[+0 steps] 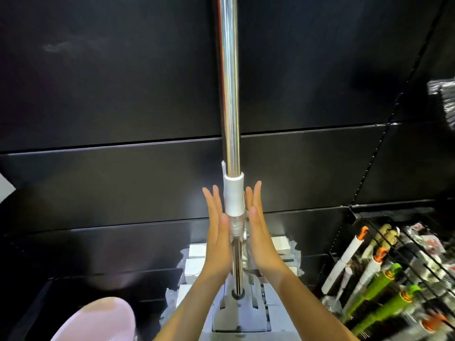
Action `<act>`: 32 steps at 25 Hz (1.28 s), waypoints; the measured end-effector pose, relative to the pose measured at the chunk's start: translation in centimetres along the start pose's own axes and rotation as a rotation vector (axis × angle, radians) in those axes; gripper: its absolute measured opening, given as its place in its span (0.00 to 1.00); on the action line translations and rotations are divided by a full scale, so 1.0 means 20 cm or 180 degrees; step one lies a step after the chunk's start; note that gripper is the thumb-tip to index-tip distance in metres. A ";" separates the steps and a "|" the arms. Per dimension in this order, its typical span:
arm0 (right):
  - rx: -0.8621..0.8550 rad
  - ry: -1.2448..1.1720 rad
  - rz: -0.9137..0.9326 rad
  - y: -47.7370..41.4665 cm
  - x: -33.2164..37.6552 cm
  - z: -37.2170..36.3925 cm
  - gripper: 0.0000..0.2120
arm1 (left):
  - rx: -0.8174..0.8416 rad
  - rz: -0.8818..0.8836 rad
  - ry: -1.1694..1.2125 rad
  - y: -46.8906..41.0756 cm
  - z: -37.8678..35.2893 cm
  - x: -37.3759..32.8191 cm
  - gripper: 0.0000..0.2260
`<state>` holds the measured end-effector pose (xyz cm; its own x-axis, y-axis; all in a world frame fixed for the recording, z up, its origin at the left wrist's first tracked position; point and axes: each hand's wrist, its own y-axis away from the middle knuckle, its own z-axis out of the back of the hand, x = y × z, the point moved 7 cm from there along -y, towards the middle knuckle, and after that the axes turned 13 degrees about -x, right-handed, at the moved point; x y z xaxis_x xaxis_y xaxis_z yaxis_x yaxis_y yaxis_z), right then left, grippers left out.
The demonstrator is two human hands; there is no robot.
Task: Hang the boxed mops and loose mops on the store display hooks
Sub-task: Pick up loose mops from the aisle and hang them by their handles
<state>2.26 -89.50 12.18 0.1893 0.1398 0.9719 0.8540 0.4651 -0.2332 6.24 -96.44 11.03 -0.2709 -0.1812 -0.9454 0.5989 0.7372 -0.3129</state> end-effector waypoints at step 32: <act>0.0358 -0.0937 0.0091 -0.30 0.12 -0.11 0.37 | -0.0565 -0.1522 -0.1201 -0.17 -0.01 -0.52 0.48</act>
<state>-1.38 -93.85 15.98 0.0499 0.3935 0.9180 0.7882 0.5489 -0.2781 6.81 -96.92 21.93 -0.1737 -0.7103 -0.6821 0.3345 0.6089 -0.7193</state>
